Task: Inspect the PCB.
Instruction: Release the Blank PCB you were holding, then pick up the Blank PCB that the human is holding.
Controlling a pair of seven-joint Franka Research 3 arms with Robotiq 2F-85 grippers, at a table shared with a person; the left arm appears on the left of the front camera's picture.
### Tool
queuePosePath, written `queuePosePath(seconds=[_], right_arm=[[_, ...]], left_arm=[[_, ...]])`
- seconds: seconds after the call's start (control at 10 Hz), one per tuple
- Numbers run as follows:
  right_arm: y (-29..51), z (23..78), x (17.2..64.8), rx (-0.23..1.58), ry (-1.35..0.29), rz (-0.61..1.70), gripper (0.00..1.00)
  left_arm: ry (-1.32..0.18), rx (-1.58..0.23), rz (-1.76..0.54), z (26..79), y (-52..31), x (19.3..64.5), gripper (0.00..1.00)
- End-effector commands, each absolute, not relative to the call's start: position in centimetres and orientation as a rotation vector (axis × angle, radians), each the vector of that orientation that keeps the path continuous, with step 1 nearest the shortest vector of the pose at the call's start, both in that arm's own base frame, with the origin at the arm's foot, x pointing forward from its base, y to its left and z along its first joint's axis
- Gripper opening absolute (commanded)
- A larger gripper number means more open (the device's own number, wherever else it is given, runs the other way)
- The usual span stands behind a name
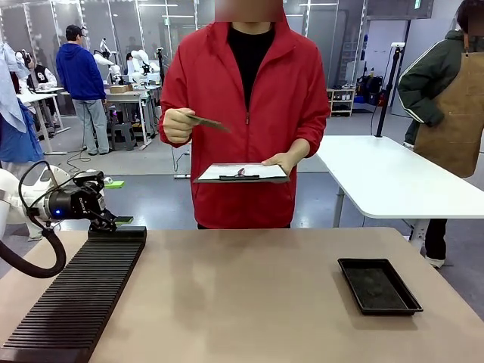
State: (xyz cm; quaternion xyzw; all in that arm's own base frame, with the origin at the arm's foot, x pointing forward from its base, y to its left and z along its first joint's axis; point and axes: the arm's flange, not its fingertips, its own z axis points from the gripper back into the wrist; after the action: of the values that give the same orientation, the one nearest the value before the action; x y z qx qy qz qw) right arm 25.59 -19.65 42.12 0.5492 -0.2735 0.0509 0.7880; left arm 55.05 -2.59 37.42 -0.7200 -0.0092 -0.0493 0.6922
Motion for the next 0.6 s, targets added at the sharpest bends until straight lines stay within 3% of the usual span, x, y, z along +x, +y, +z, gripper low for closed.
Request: queuePosePath(seconds=[0.0, 0.5], right_arm=[[-19.85, 42.25, 25.74, 1.186, -0.609, 0.126, 1.00], [-19.85, 42.25, 25.74, 1.186, -0.609, 0.126, 1.00]], left_arm=[[-0.018, -1.613, -0.110, 37.45, -2.58, 55.35, 1.00], [-0.018, -1.613, -0.110, 37.45, -2.58, 55.35, 1.00]])
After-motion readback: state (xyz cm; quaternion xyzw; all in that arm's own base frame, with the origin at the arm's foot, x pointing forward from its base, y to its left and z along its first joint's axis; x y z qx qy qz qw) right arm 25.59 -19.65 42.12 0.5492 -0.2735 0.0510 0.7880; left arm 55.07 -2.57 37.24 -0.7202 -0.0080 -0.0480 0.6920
